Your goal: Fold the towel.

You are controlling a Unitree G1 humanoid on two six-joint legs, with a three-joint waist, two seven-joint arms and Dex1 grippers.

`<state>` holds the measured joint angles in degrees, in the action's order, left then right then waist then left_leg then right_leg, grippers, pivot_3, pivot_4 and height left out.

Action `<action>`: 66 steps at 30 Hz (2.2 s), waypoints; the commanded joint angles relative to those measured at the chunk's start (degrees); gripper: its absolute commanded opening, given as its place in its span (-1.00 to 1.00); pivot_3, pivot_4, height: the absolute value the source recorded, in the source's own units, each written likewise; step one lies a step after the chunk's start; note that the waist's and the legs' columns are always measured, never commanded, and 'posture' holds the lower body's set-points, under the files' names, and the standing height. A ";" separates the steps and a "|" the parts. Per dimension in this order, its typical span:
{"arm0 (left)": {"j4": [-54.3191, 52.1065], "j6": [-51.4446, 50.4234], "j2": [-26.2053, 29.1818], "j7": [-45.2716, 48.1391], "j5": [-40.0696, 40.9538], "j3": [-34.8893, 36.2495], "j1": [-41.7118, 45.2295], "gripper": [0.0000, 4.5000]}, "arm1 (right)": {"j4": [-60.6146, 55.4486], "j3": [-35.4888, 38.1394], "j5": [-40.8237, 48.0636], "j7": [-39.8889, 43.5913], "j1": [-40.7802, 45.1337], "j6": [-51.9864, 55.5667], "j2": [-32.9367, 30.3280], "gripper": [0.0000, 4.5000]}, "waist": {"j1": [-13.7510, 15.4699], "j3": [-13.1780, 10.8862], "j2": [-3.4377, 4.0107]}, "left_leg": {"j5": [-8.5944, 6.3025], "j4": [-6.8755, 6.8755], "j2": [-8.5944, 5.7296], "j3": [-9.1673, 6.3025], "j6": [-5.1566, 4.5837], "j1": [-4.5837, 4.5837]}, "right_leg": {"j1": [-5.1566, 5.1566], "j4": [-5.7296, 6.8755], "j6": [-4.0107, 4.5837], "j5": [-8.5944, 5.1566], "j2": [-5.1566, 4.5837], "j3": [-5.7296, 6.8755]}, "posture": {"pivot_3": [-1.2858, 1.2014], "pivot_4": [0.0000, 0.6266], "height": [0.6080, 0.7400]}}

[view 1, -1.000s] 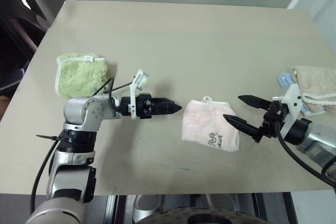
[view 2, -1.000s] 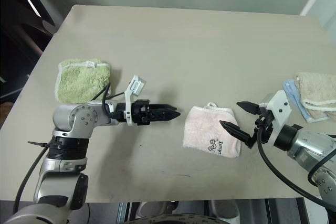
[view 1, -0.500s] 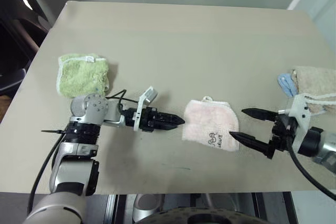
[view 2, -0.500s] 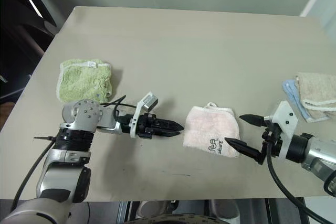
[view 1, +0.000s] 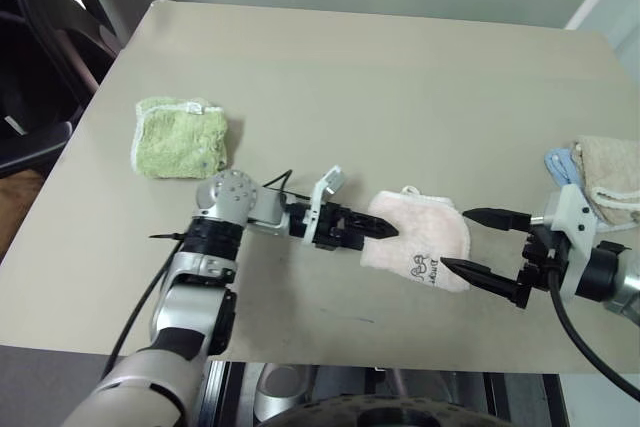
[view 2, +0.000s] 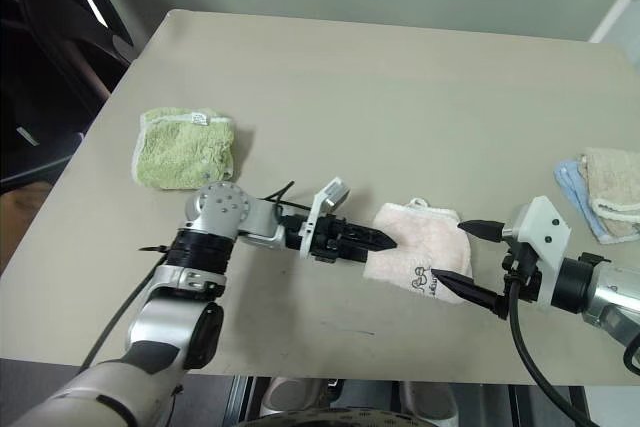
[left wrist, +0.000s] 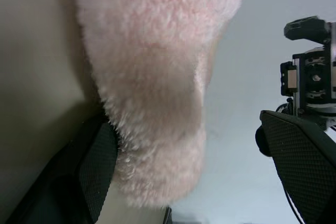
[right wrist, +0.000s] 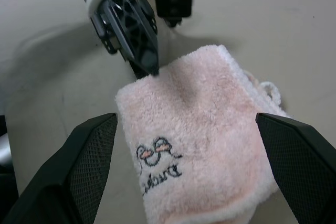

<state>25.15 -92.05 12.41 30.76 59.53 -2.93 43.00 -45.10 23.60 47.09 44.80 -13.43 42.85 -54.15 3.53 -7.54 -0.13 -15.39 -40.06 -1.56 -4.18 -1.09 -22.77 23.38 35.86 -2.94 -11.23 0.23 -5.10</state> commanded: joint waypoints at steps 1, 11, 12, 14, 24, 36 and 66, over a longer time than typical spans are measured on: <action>0.89 -0.45 -2.79 -0.80 0.94 -0.56 1.57 1.00 | -0.60 -0.59 -1.01 -1.50 1.48 -0.84 0.43 0.98 | 0.00 -0.01 -0.01 | 0.02 0.00 -0.05 0.00 -0.03 0.00 | 0.00 0.01 -0.02 0.00 -0.05 0.00 | 0.03 -0.52 0.89; 0.92 -0.45 -4.35 -1.55 -0.26 -0.52 1.89 0.84 | -1.13 -0.24 0.41 -3.60 2.97 0.48 1.30 1.00 | -0.01 -0.01 -0.02 | 0.10 0.04 -0.54 -0.02 -0.30 -0.01 | -0.02 0.01 -1.09 -0.15 -0.53 0.00 | 0.03 -0.52 0.89; 0.83 -0.45 -4.42 -1.62 -0.37 -0.24 1.76 0.75 | -1.18 0.17 0.45 -3.72 2.82 0.59 1.24 1.00 | -0.01 -0.01 -0.02 | 0.10 0.05 -0.61 -0.03 -0.34 -0.01 | -0.03 0.01 -1.13 -0.18 -0.59 0.00 | 0.03 -0.52 0.89; 0.69 -0.45 -4.54 -1.74 -0.59 -0.06 1.52 0.47 | -1.31 1.11 0.87 -3.92 2.49 0.82 1.29 1.00 | -0.01 -0.02 -0.03 | 0.10 0.04 -0.68 -0.03 -0.39 -0.01 | -0.05 0.01 -1.17 -0.20 -0.66 -0.02 | 0.03 -0.52 0.89; 1.03 -0.45 -4.81 -1.69 0.38 -1.26 1.18 -0.99 | -2.89 0.11 2.02 -6.42 2.39 1.43 2.46 1.00 | -0.02 -0.03 -0.03 | 0.11 0.04 -0.70 -0.04 -0.41 -0.01 | -0.06 0.01 -1.18 -0.22 -0.68 -0.03 | 0.03 -0.52 0.89; -10.22 -0.38 1.96 4.97 -0.29 2.43 3.05 -0.99 | -2.72 -1.37 2.49 -9.78 4.42 1.30 5.12 1.00 | -0.36 -0.23 -0.22 | 0.10 0.08 -0.68 -0.07 -0.40 -0.02 | -0.01 0.01 -1.25 -0.19 -0.64 -0.02 | 0.03 -0.52 0.89; 1.33 34.44 16.17 -17.63 -10.04 40.31 24.86 -0.99 | 8.01 -12.86 -2.84 -5.08 17.00 -2.76 7.22 1.00 | -0.98 -0.52 -0.32 | 0.06 0.57 -0.66 -0.08 -0.36 -0.21 | 0.43 -0.05 -0.61 0.01 -0.65 0.02 | 0.03 -0.52 0.89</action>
<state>27.15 -61.67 27.52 13.80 50.11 36.02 66.57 -36.38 10.64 44.63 38.86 2.88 41.33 -47.23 2.54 -8.06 -0.45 -15.33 -39.46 -2.23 -4.27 -1.44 -22.98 23.83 35.80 -3.53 -11.24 -0.41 -5.08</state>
